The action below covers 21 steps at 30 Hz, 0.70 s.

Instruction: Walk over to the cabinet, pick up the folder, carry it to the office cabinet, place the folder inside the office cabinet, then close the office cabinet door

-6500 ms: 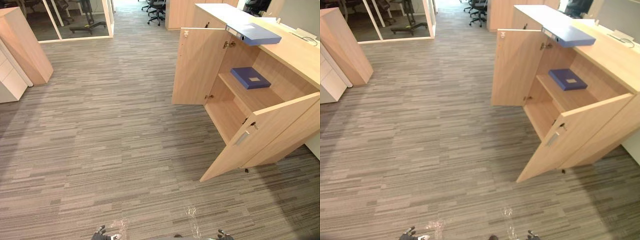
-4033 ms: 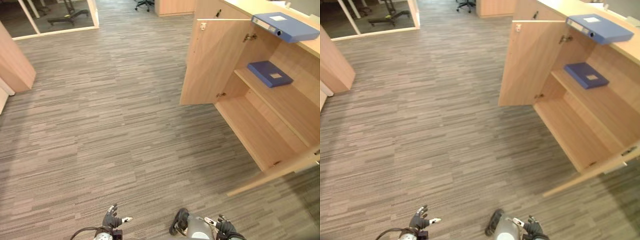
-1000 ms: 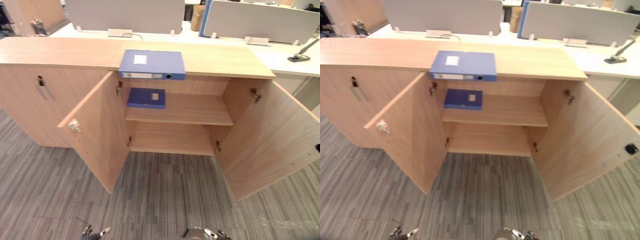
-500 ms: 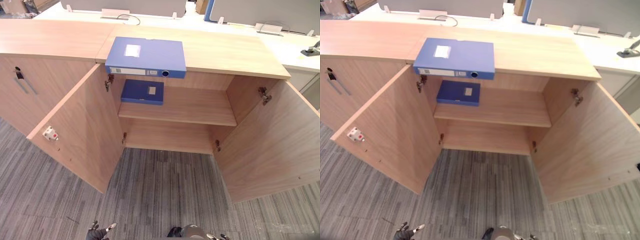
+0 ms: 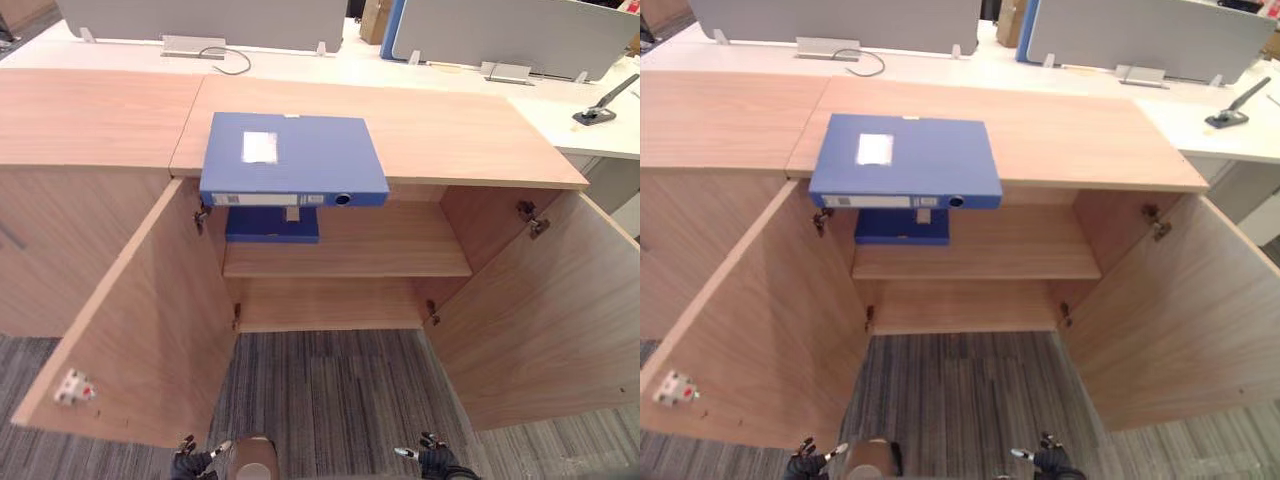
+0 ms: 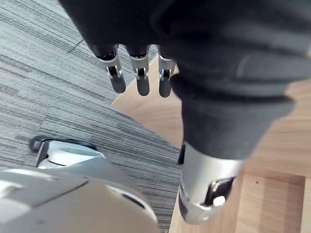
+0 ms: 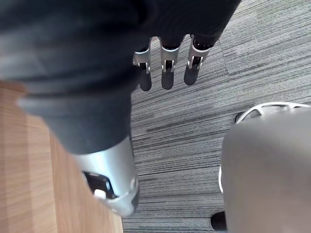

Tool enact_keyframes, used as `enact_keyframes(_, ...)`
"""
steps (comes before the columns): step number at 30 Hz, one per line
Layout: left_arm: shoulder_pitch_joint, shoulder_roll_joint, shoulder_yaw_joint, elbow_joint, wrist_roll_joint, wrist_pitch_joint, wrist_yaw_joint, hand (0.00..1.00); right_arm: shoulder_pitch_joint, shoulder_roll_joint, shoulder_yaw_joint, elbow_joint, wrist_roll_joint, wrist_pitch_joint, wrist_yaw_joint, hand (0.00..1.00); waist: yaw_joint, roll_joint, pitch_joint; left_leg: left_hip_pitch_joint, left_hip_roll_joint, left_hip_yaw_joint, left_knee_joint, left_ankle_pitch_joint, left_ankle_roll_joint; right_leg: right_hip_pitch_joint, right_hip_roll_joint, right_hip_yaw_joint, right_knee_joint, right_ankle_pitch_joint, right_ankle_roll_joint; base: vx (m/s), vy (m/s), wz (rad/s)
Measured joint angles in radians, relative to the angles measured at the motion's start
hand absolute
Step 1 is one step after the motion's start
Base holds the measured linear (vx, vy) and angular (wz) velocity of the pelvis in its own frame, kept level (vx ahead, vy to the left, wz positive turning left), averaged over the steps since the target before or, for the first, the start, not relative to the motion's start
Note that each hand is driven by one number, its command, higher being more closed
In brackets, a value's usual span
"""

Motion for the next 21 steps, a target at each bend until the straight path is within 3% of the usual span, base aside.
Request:
enact_keyframes(4, 0.0, -0.008, 0.039, 0.007, 0.001, -0.011, -0.001, 0.0, 0.012, 0.002, -0.009, -0.003, -0.009, -0.006, 0.001, 0.0, 0.009, -0.005, -0.013, 0.033, -0.023, 0.009, -0.086, 0.028, 0.016, 0.009, -0.008, 0.007, -0.061, 0.048, 0.019, 0.08, 0.022, -0.07)
enact_keyframes(7, 0.013, -0.031, 0.07, 0.006, 0.001, -0.01, -0.004, 0.0, 0.035, 0.006, -0.014, -0.003, -0.009, -0.005, 0.002, 0.0, 0.011, -0.007, -0.024, 0.096, -0.023, 0.035, -0.227, 0.098, 0.005, 0.002, -0.001, 0.017, -0.095, 0.095, 0.012, -0.01, -0.066, -0.25)
enact_keyframes(14, 0.019, -0.041, 0.072, 0.007, -0.014, -0.011, -0.022, 0.0, 0.081, 0.006, -0.014, -0.003, -0.013, 0.0, 0.002, 0.0, 0.009, -0.01, -0.052, 0.155, -0.048, 0.064, -0.425, 0.21, -0.002, -0.051, -0.012, 0.039, -0.101, 0.101, 0.009, -0.08, -0.037, -0.18)
enact_keyframes(19, 0.029, -0.041, 0.047, 0.009, -0.136, -0.011, -0.065, 0.0, 0.087, 0.005, -0.014, -0.002, -0.042, 0.003, 0.003, 0.0, 0.007, -0.014, -0.065, 0.22, -0.078, 0.071, -0.572, 0.278, 0.002, -0.073, -0.018, 0.073, -0.111, 0.109, 0.014, -0.11, 0.05, -0.21)
enact_keyframes(21, 0.039, -0.043, 0.033, 0.008, -0.203, -0.011, -0.082, 0.0, 0.081, 0.004, -0.013, -0.003, -0.057, 0.007, 0.004, 0.0, 0.012, -0.014, -0.078, 0.227, -0.101, 0.061, -0.595, 0.285, 0.016, -0.105, -0.045, 0.094, -0.078, 0.104, 0.02, -0.06, 0.132, -0.3)
